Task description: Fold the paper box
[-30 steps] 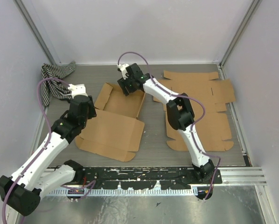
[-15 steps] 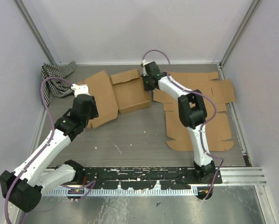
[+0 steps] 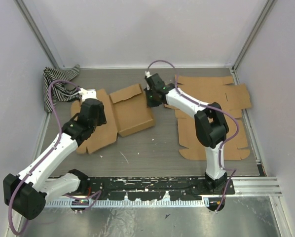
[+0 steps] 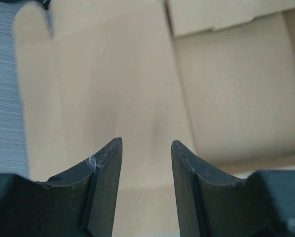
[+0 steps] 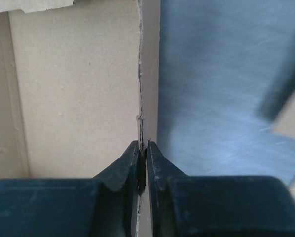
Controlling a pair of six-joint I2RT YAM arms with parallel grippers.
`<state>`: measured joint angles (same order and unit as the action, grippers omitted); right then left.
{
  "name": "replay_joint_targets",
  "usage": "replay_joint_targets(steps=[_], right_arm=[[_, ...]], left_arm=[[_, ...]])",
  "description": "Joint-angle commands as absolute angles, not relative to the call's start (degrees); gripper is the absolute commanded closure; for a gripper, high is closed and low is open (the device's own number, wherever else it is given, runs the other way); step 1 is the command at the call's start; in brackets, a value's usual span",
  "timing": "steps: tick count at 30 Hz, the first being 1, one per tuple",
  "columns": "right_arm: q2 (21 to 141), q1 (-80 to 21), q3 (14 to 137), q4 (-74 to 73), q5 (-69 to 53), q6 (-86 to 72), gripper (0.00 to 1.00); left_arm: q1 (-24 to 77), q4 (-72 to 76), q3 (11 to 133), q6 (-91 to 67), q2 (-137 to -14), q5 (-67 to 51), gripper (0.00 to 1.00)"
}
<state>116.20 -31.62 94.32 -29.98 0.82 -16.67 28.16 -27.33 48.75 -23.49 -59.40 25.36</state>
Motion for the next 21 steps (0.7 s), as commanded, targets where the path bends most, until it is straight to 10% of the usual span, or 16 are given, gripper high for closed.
replay_joint_targets(steps=[1,4,12,21], right_arm=[[109.50,-36.49,89.78,-30.35,-6.19,-23.31,0.74],[105.03,-42.41,84.29,-29.24,-8.10,-23.91,0.56],[96.09,-45.29,84.73,-29.25,3.75,-9.91,0.42],[124.35,-41.89,113.53,-19.48,-12.32,12.36,0.41]], left_arm=[[28.03,-26.59,50.45,-25.28,-59.42,25.62,0.49],[28.04,-26.97,50.65,-25.40,-59.12,25.96,0.49],[27.95,-26.38,49.96,-26.71,-55.58,24.42,0.49],[27.99,-29.40,49.26,-28.82,-47.95,24.61,0.50]])
